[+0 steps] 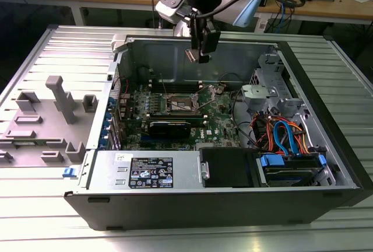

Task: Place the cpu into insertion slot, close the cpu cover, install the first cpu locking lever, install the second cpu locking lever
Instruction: 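Place the cpu into insertion slot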

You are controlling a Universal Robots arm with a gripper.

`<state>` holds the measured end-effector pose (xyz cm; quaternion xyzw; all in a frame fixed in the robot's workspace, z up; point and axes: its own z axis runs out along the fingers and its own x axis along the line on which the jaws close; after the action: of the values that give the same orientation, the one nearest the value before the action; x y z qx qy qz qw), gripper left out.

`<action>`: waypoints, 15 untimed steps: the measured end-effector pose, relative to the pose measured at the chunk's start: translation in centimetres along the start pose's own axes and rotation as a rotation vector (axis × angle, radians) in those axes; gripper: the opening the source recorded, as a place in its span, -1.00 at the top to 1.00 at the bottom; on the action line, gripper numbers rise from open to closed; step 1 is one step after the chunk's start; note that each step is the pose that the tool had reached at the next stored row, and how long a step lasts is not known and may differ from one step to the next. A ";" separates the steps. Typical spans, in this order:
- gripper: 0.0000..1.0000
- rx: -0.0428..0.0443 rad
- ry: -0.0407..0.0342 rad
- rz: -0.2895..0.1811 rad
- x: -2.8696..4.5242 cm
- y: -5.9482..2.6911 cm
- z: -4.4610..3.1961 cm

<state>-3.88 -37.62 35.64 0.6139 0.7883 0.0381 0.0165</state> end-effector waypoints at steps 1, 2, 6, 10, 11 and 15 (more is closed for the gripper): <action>-0.08 0.0000 -0.0001 0.002 0.00 0.00 0.01; -0.08 0.0000 -0.0001 0.003 0.00 0.00 0.01; -0.08 0.0001 -0.0001 0.004 0.00 0.01 0.03; -0.08 0.0008 -0.0010 0.018 0.00 0.00 0.06; -0.08 0.0011 -0.0013 0.023 0.00 0.00 0.07; -0.08 0.0017 -0.0026 0.042 0.00 0.00 0.11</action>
<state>-3.87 -37.61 35.53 0.6305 0.7751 0.0370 0.0162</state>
